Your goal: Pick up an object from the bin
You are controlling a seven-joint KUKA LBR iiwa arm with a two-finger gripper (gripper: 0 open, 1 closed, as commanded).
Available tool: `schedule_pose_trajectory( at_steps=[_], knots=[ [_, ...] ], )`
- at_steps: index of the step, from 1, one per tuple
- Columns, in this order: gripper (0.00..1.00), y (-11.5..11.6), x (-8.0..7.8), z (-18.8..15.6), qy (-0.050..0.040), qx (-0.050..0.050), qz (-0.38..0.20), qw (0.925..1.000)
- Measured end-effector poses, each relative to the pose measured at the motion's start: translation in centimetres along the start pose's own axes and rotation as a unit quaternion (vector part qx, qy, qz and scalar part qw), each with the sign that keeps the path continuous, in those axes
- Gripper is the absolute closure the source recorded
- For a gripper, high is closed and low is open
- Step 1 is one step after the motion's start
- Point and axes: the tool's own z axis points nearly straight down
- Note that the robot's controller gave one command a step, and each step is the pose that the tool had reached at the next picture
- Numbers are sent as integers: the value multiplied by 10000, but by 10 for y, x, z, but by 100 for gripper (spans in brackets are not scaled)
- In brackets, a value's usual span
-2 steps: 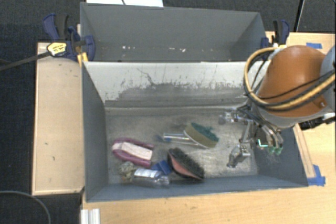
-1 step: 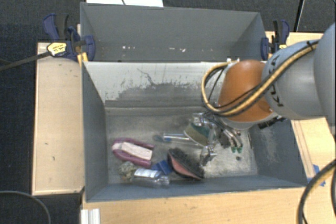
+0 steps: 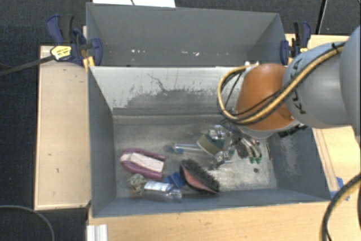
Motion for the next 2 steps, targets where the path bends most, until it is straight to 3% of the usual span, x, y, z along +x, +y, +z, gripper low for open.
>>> schedule_pose_trajectory(
  at_steps=[1,2],
  knots=[
    [100,-6,13,-110,-41,6,63,10000],
    [100,-27,2,4,27,-6,-1136,9935]
  ],
)
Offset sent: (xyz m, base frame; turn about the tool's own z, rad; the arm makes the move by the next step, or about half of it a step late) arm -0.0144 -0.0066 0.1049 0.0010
